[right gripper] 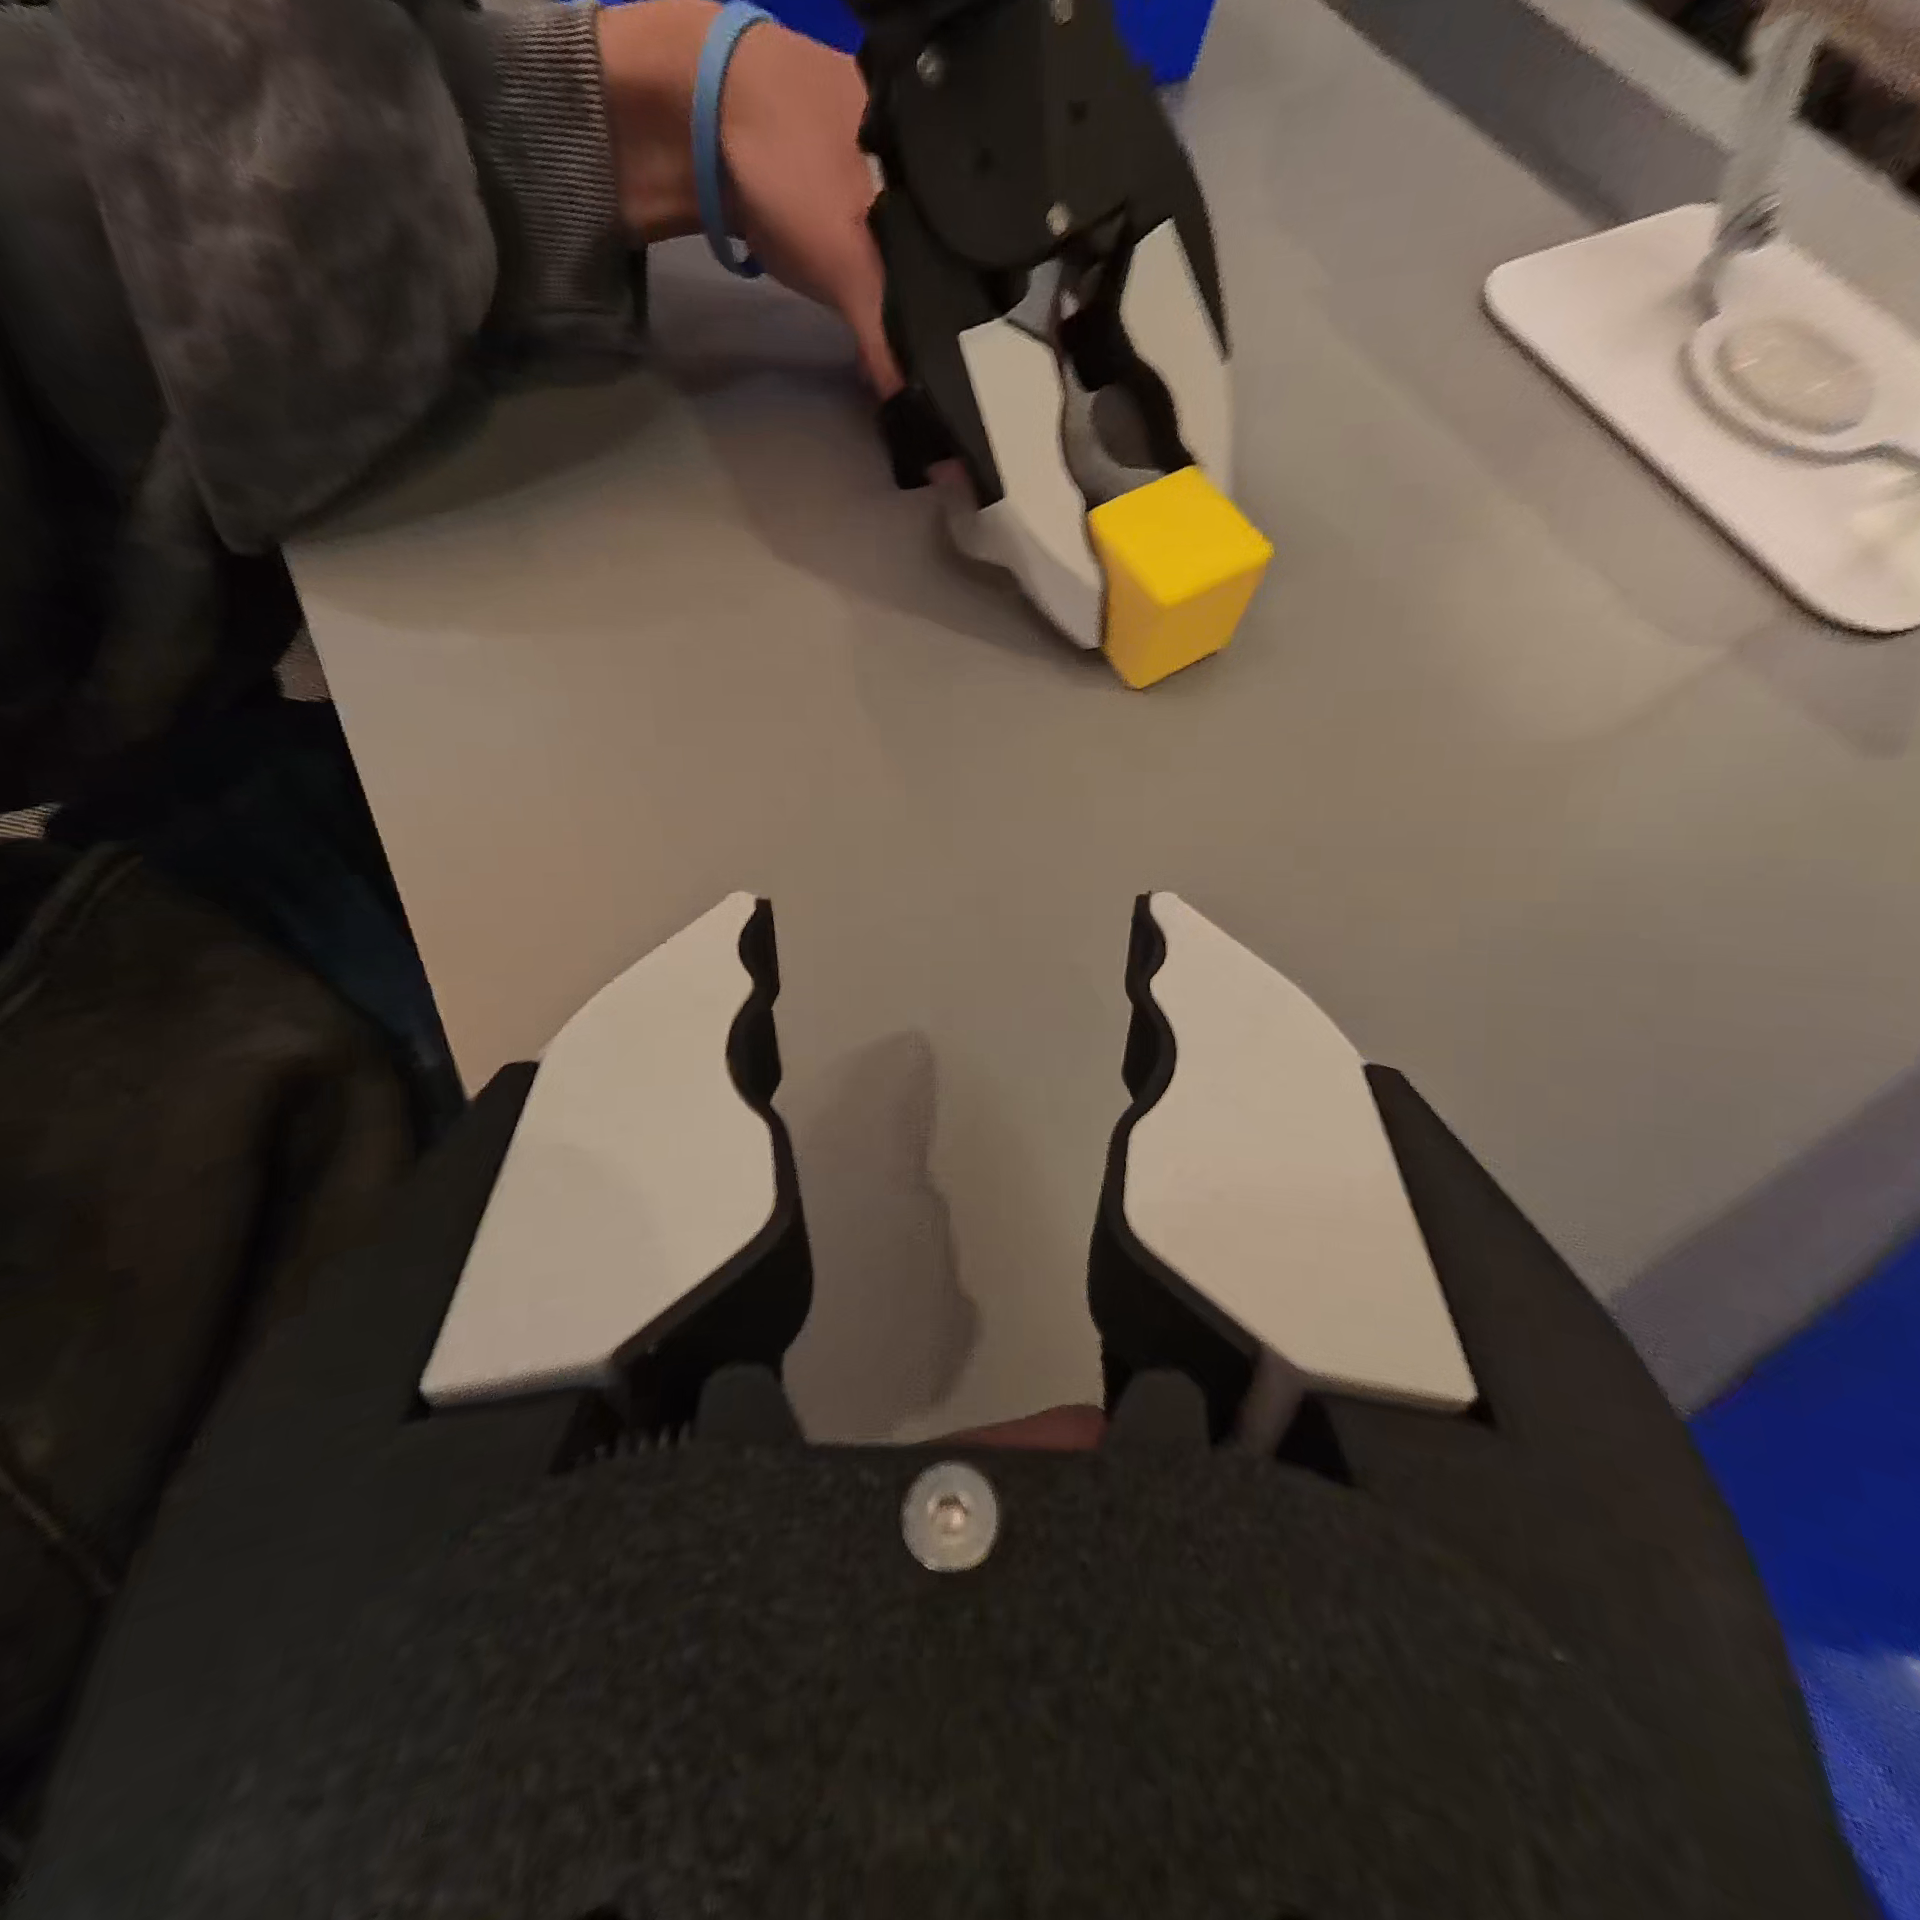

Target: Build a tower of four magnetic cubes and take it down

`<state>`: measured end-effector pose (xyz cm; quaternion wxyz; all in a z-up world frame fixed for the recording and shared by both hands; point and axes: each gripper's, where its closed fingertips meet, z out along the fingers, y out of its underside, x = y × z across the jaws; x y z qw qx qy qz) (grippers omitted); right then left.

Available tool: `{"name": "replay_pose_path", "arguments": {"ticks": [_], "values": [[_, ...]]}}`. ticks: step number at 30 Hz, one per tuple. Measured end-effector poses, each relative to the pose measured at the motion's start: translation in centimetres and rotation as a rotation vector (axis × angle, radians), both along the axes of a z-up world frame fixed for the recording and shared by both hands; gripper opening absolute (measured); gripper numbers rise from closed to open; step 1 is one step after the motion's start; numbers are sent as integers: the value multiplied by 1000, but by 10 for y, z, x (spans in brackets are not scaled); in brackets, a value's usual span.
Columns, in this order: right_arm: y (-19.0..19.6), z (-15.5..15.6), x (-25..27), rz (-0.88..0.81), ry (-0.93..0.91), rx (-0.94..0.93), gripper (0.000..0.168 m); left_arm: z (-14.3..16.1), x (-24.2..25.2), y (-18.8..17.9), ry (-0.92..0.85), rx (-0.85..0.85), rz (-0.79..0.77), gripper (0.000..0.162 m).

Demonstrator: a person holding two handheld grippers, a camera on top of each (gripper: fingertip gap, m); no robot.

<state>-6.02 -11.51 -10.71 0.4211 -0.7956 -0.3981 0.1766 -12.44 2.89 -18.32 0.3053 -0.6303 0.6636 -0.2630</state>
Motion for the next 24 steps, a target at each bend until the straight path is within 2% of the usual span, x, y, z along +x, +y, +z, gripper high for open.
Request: {"name": "replay_pose_path", "arguments": {"ticks": [1, 3, 5, 8, 12, 14, 17, 20, 24], "values": [[-2, -5, -7, 6, 30, -17, 64, 0, 0, 0, -1, 11, -2, 50], [-2, -9, -17, 24, 54, -33, 63, 1, -1, -1, -7, 32, -4, 67], [4, -7, -20, 35, 29, -28, 63, 9, -3, 1, -40, 29, 20, 70], [20, 5, -16, 37, -46, -2, 63, 41, -15, 4, -157, 0, 117, 73], [41, 20, -12, 97, -209, 37, 64, 108, -49, 7, -424, 6, 425, 63], [53, 23, -16, 151, -287, 52, 64, 127, -72, 4, -515, -23, 643, 69], [77, 14, -37, 252, -347, 19, 65, 119, -113, -14, -541, 24, 898, 67], [105, -12, -46, 319, -489, -49, 66, 95, -142, -40, -470, 127, 1028, 63], [129, -34, -60, 386, -589, -135, 68, 85, -142, -69, -452, 115, 1029, 65]]}}
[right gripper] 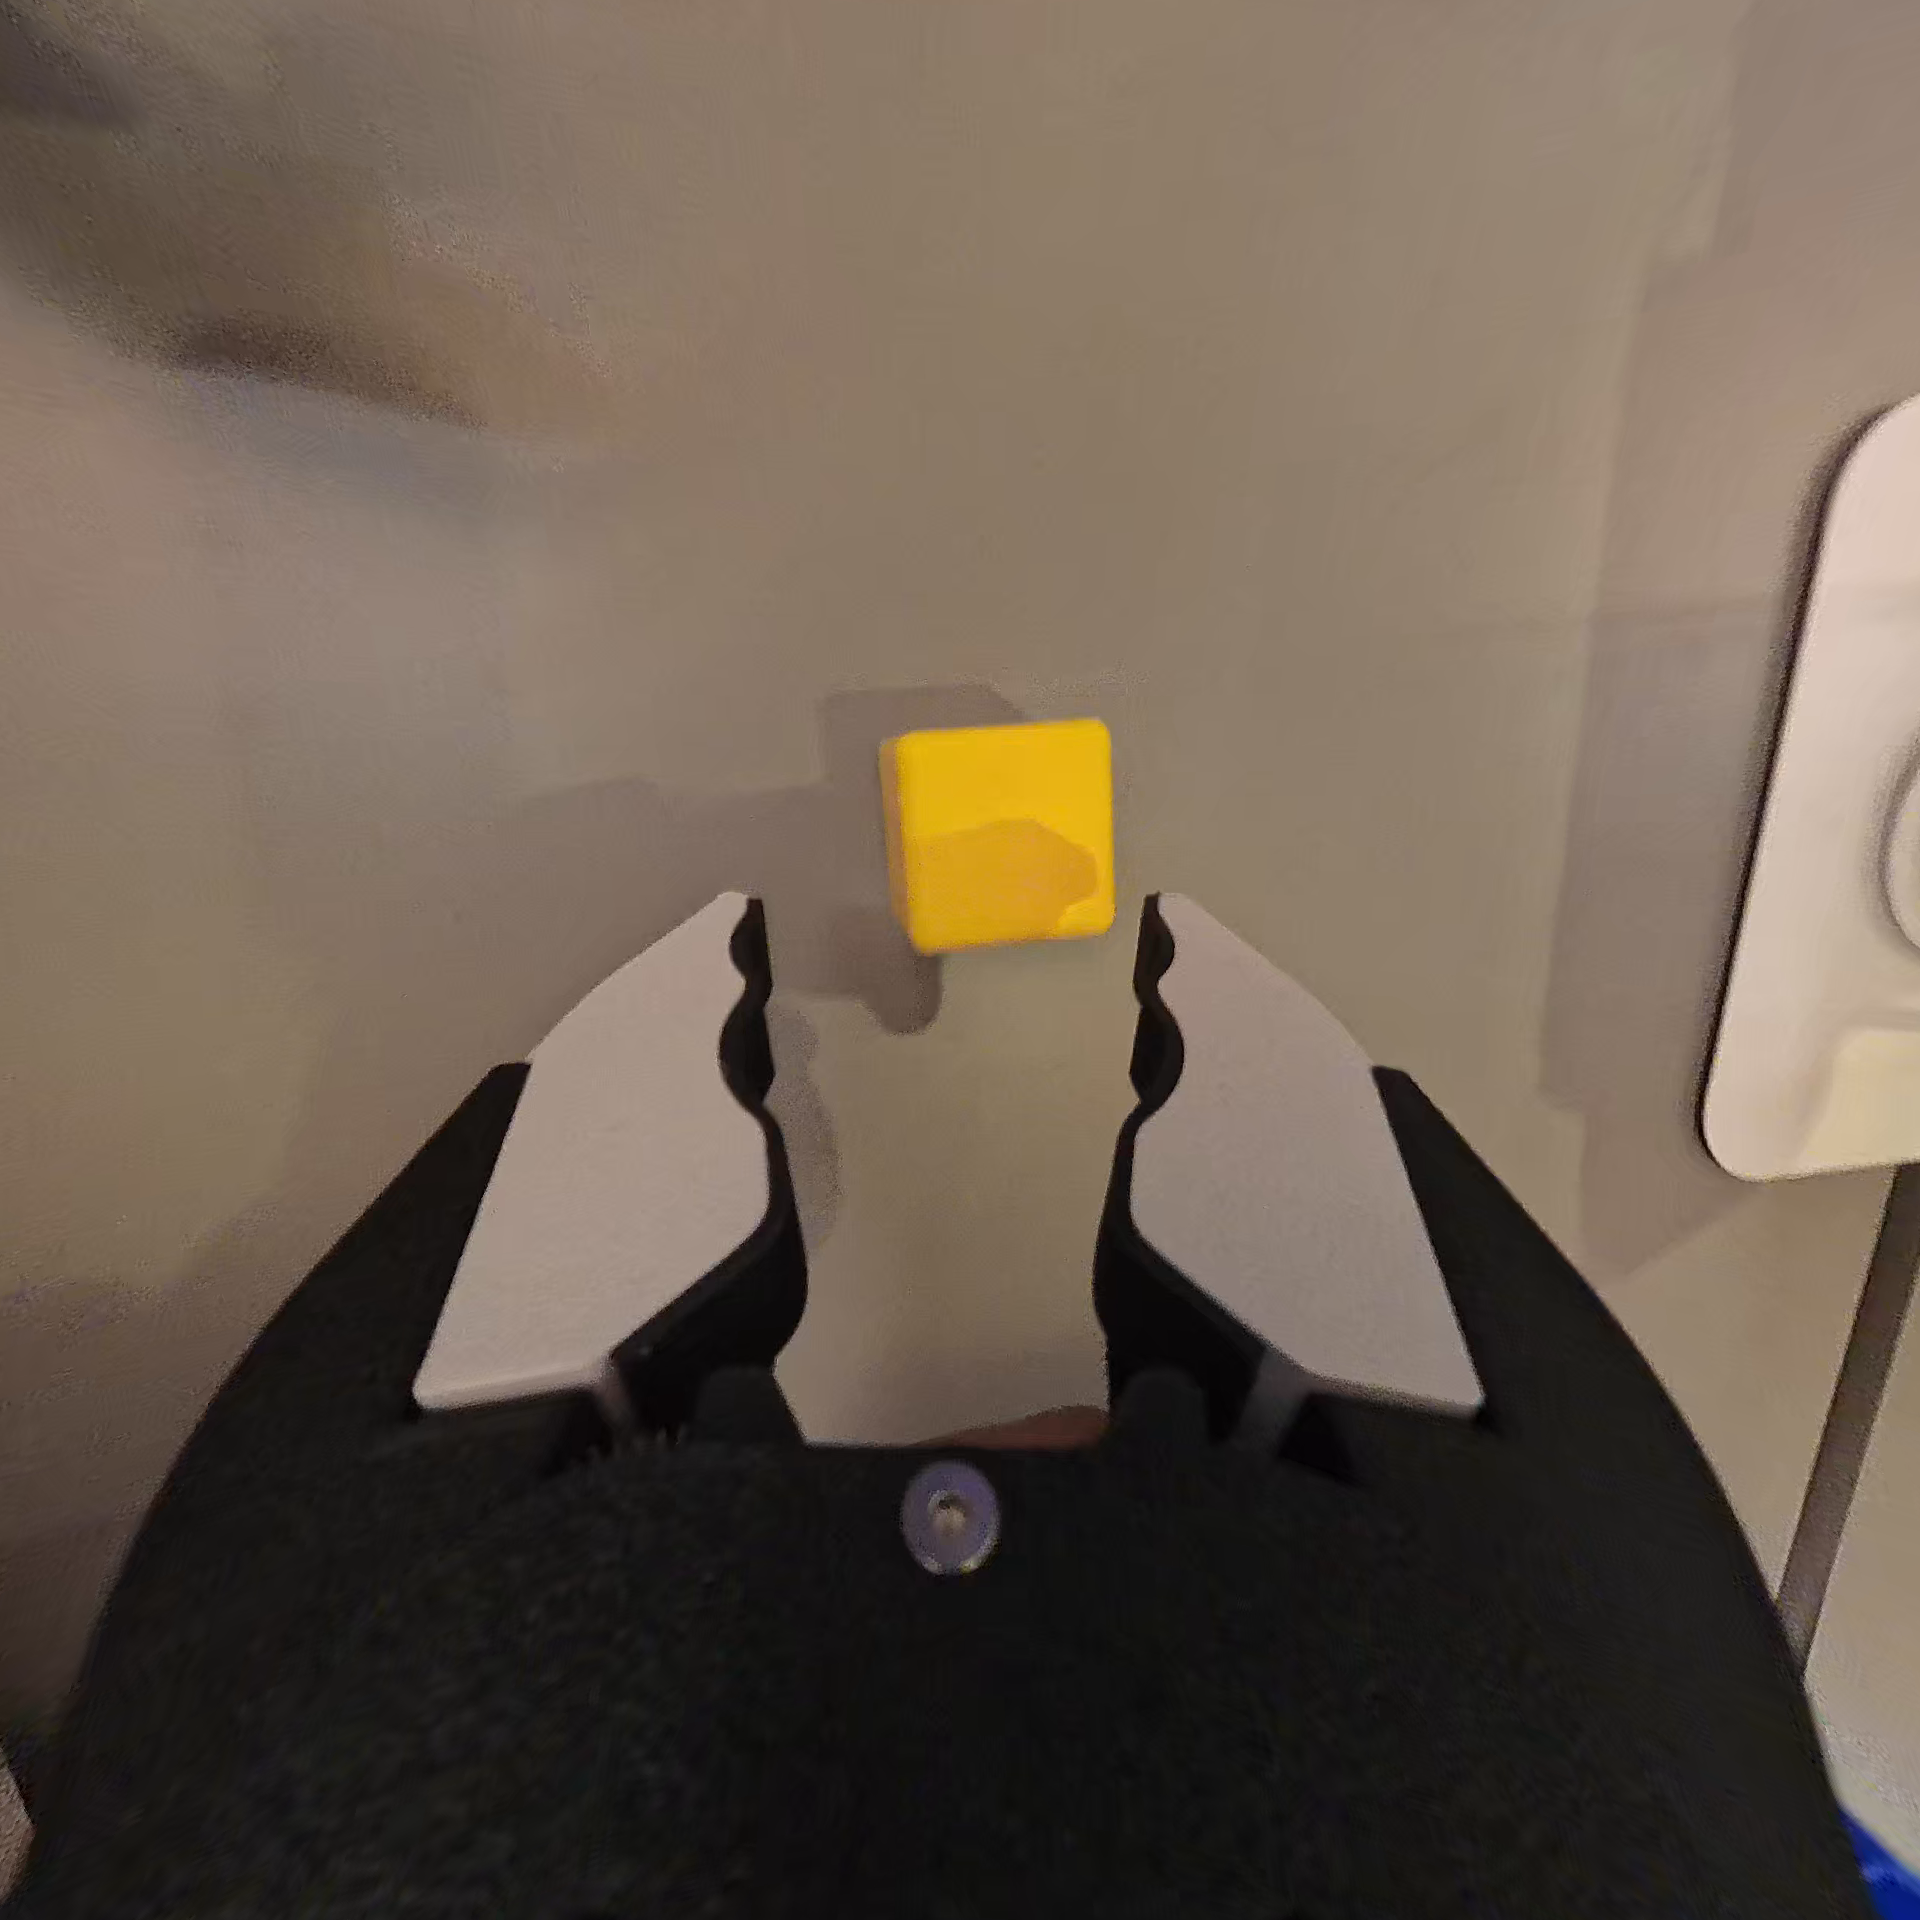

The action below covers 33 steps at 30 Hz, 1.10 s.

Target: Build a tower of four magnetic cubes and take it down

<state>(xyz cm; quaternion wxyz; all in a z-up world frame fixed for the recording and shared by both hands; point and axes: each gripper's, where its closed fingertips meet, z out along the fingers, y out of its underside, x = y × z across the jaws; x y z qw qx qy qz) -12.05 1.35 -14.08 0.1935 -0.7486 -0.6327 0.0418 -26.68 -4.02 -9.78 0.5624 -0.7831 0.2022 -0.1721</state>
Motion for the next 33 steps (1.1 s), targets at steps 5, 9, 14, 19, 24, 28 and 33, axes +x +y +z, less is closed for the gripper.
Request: {"name": "replay_pose_path", "arguments": {"ticks": [5, 9, 14, 19, 24, 28, 33], "values": [[18, -24, -7, 25, -115, -69, 63, 2, 10, -10, 25, 52, -63, 64], [16, -39, -10, 43, -131, -134, 50, 1, 19, -15, -16, 12, -121, 63], [15, -29, -8, 42, -125, -103, 50, -2, 21, -15, 15, 19, -134, 62], [8, 51, 28, -20, -67, 59, 50, -6, 17, -12, 31, 39, -125, 61], [14, 141, 125, -238, -47, 263, 50, -15, 11, -7, 36, 1, -109, 60], [33, 175, 220, -476, -23, 291, 50, -14, 13, -6, 12, -21, -117, 62], [65, 148, 299, -726, 36, 183, 50, -15, 20, -10, 36, -18, -133, 62]]}}
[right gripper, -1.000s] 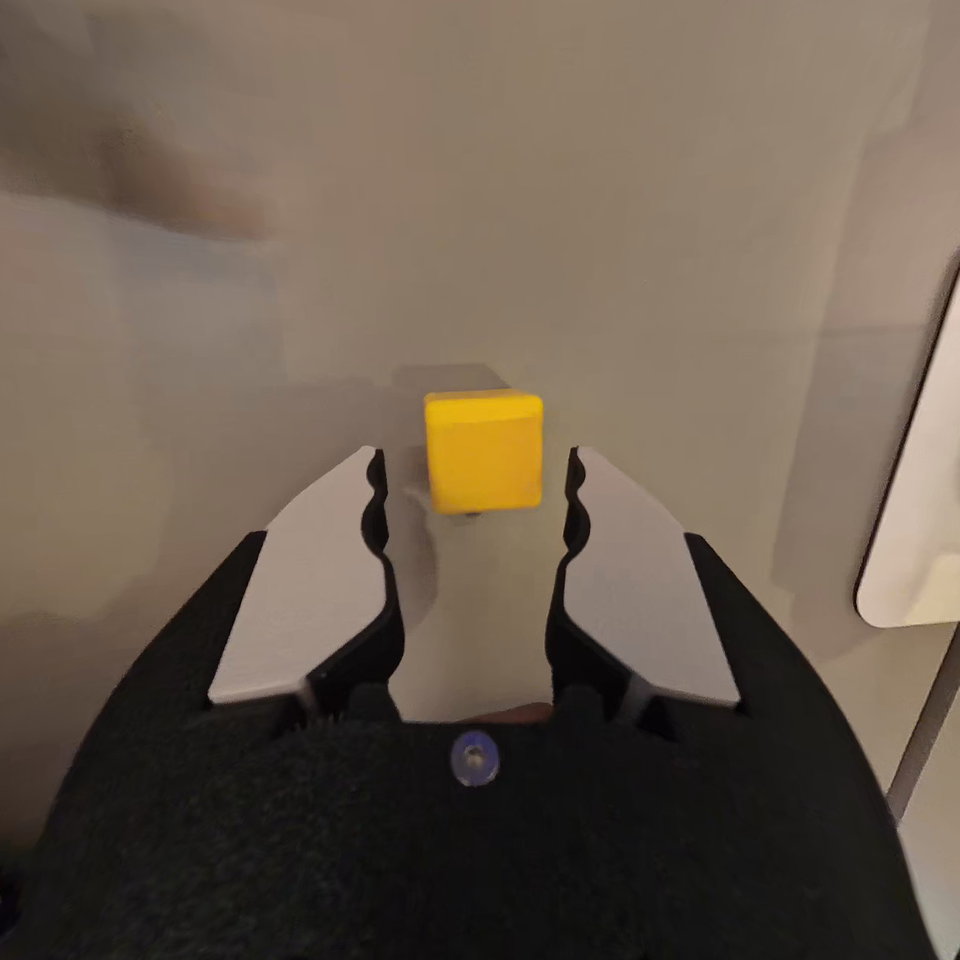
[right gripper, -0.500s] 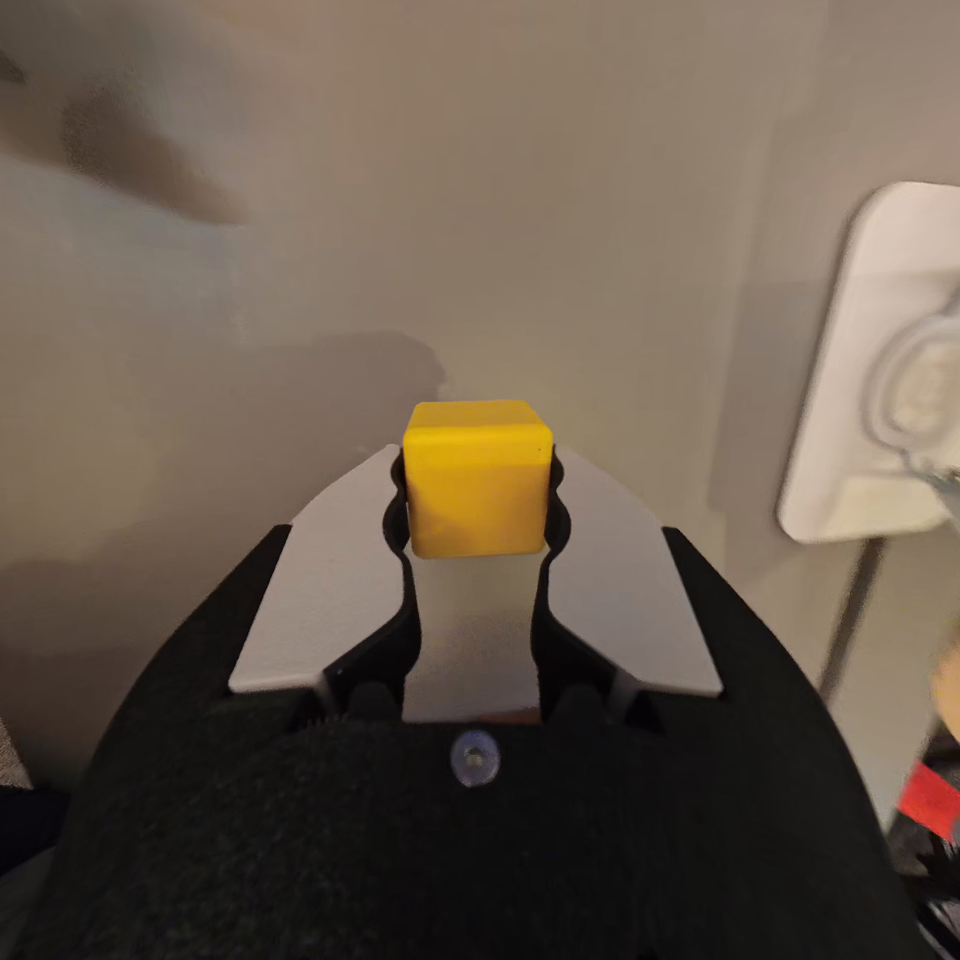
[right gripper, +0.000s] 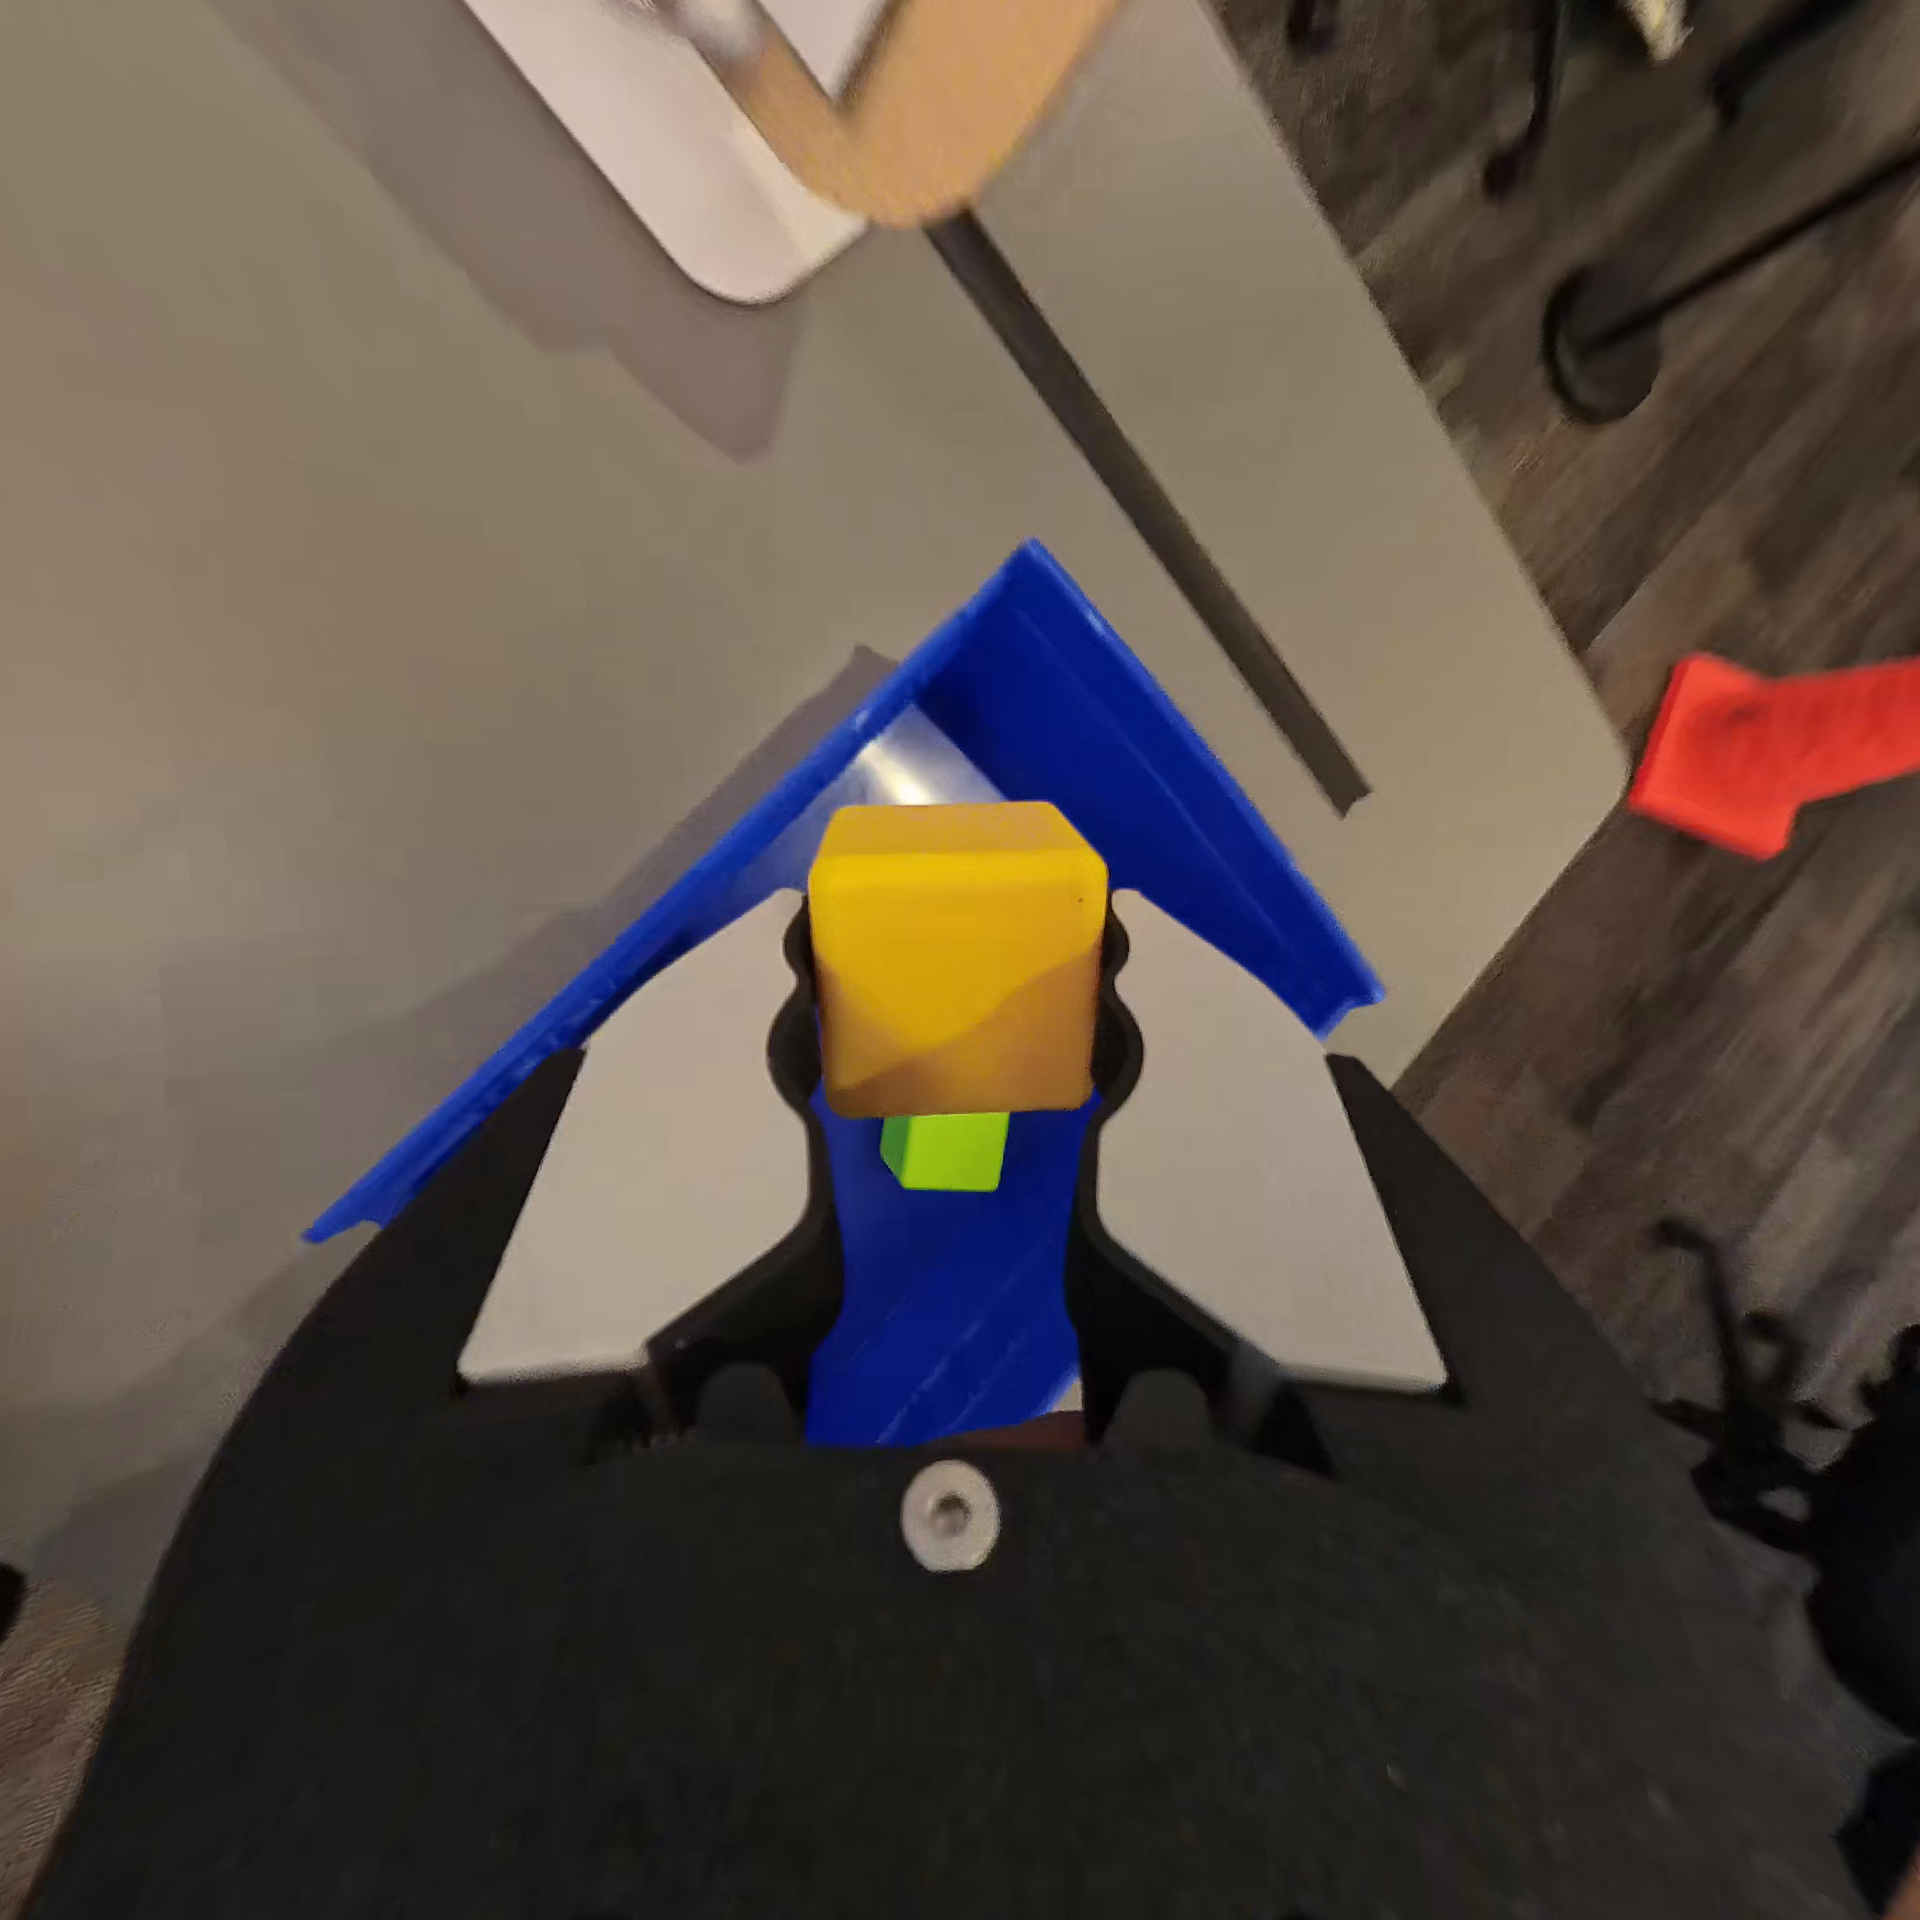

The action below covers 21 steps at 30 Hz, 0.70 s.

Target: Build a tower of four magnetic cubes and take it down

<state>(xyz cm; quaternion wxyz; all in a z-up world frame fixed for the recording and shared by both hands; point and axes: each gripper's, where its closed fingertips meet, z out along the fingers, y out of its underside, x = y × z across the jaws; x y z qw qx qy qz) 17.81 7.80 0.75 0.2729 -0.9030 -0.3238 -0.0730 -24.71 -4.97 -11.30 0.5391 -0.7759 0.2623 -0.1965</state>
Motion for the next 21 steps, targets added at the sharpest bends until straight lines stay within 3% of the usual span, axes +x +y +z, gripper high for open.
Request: {"name": "replay_pose_path", "arguments": {"ticks": [5, 10, 15, 21], "values": [[9, -78, 22, -58, -1, -184, 51, 0, 3, -2, 16, 7, -10, 62], [18, -131, 19, -112, 22, -273, 50, -2, 4, -2, 15, -5, -13, 62], [18, -163, 14, -134, 50, -358, 50, -3, 7, -5, 27, -5, -24, 62], [10, -179, 13, -135, 50, -405, 50, -3, 8, -5, 27, -5, -30, 62]]}}
